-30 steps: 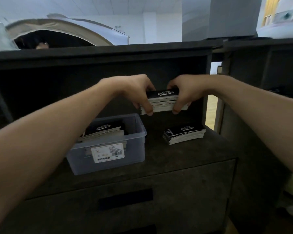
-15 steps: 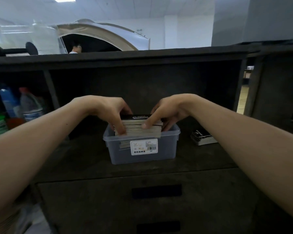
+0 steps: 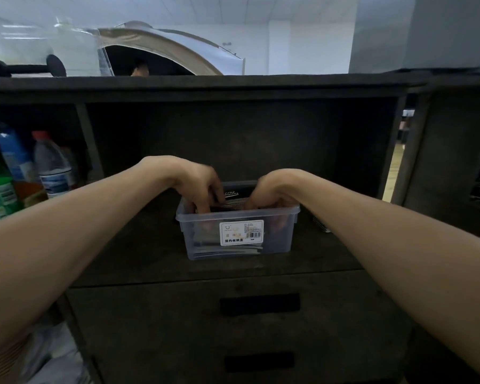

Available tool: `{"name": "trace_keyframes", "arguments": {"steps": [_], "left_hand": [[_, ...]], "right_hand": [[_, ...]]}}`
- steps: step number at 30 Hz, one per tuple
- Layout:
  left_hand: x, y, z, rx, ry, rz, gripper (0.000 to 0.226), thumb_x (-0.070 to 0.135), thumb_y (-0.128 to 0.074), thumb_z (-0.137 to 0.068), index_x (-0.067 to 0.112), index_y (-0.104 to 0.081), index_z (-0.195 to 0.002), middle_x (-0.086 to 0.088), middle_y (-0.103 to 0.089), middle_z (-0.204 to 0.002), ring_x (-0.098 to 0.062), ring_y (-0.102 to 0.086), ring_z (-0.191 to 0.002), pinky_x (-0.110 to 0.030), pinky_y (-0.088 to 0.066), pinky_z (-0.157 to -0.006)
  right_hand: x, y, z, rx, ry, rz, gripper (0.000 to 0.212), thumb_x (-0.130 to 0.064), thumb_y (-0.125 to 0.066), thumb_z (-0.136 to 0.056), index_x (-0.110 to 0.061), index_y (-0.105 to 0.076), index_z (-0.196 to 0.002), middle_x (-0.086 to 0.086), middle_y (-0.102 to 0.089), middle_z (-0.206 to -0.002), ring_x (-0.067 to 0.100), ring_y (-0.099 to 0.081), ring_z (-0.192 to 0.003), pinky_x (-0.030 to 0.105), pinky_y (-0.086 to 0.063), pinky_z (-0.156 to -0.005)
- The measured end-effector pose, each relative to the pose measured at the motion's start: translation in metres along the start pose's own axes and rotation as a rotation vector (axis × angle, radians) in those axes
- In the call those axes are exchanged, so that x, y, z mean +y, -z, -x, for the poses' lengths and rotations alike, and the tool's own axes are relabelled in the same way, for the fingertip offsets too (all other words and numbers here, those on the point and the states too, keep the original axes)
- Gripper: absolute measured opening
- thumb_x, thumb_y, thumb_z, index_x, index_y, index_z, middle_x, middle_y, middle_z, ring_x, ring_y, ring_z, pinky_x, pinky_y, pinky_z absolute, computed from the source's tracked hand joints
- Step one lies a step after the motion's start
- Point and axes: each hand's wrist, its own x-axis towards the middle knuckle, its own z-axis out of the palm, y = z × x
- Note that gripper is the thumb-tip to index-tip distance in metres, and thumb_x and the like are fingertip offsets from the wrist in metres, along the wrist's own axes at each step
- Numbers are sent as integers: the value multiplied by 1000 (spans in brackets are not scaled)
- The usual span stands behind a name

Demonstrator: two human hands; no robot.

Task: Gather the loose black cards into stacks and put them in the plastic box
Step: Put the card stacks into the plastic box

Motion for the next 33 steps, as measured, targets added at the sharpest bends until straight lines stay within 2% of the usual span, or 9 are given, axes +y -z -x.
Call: {"name": "trace_keyframes", "arguments": {"steps": [4,12,14,17,20,23,26,29,33], "left_hand": [[-1,-1,3,-39,-14,77,68,24,-94,-57,30,-62,-117,3,-68,-118,-20,-67,-109,-40,-56,-96],[-5,-2,-3,30,-6,151,42,9,-83,-73,26,-68,-108,-2,-66,-117,-24,-70,-104,-38,-61,-84],[-3,-1,-5,102,-31,152,34,8,-79,-77,26,-70,-104,0,-70,-110,-20,-70,-98,-30,-61,-73],[7,0,-7,287,-130,183,23,10,-73,-82,26,-70,-99,3,-76,-92,-11,-74,-80,-24,-57,-62],[33,-3,-11,539,-292,232,14,17,-69,-88,30,-71,-92,9,-75,-81,0,-71,-74,-22,-56,-66],[73,-10,-18,684,-444,244,6,31,-67,-92,32,-70,-98,12,-70,-94,0,-66,-88,-23,-54,-79],[118,-18,-32,637,-503,177,21,40,-66,-92,28,-67,-109,10,-66,-102,-6,-63,-95,-27,-53,-82],[159,-28,-53,446,-445,29,45,50,-69,-86,23,-62,-121,6,-65,-104,-13,-63,-94,-30,-55,-78],[200,-43,-89,164,-292,-106,77,61,-76,-74,16,-53,-131,6,-57,-98,-14,-56,-86,-28,-45,-62]], "right_hand": [[-3,0,-4,29,-24,97,36,-31,-73,-86,-12,-62,-114,13,-73,-103,26,-73,-90,38,-60,-82],[2,-2,7,15,17,27,25,-15,-70,-89,-7,-63,-112,14,-76,-96,25,-75,-86,36,-62,-77],[5,1,13,104,51,-9,21,-17,-67,-91,-6,-62,-109,14,-76,-88,24,-76,-75,33,-63,-65],[23,20,15,447,231,83,15,-25,-71,-87,-12,-69,-94,3,-75,-71,15,-73,-60,26,-58,-50],[67,59,25,612,419,-103,3,-21,-70,-88,-23,-71,-91,-3,-76,-80,6,-73,-68,21,-55,-50],[131,89,27,619,325,52,14,-22,-70,-88,-35,-66,-93,-7,-67,-102,10,-65,-92,27,-51,-70],[183,84,10,361,126,166,55,-31,-83,-74,-37,-57,-122,-4,-56,-132,19,-54,-117,43,-47,-99],[207,72,-3,237,64,201,104,-33,-88,-67,-39,-29,-152,-3,-37,-154,25,-37,-139,47,-37,-114],[212,66,-12,191,91,350,93,-25,-85,-70,-36,-37,-148,-5,-46,-147,21,-44,-132,41,-42,-109]]}}
